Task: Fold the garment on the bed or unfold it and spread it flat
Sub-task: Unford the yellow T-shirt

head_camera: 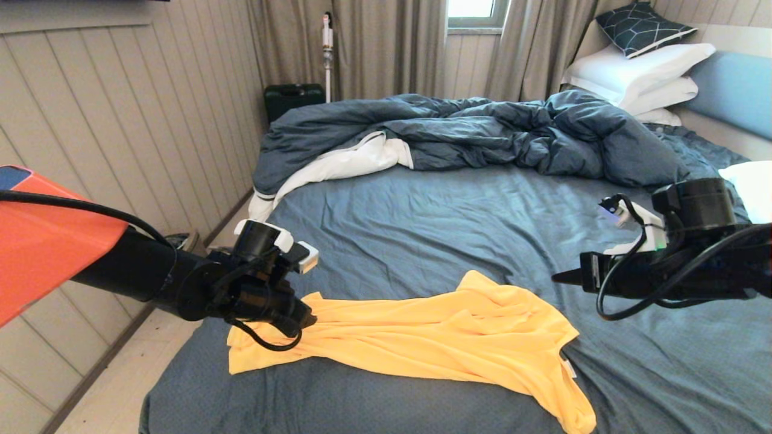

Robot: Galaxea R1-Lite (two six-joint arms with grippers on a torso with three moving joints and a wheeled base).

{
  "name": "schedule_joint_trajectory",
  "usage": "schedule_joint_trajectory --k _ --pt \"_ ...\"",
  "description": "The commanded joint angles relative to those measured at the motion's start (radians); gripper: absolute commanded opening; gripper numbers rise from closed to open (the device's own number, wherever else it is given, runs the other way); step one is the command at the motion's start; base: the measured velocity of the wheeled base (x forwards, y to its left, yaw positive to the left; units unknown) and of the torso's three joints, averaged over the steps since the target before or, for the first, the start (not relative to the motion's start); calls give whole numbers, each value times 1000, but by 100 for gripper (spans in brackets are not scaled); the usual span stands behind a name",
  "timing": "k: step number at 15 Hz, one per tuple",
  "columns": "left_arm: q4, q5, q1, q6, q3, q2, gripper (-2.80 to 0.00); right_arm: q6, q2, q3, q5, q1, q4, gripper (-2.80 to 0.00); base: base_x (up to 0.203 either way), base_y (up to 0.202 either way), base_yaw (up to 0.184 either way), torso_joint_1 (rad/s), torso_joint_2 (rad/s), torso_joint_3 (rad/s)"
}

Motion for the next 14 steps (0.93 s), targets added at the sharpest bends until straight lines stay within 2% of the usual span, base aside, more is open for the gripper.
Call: schedule_joint_trajectory --k 1,6,14 --pt "1 -1 -3 3 20 -7 0 1 8 3 3 -1 -2 -280 0 0 0 0 0 0" --pt "-3 -10 -3 11 67 -5 0 -1 17 12 3 -1 -3 -280 0 0 0 0 0 0" --pt "-49 -13 -1 8 57 58 0 1 26 11 3 -12 -9 -280 0 0 0 0 0 0"
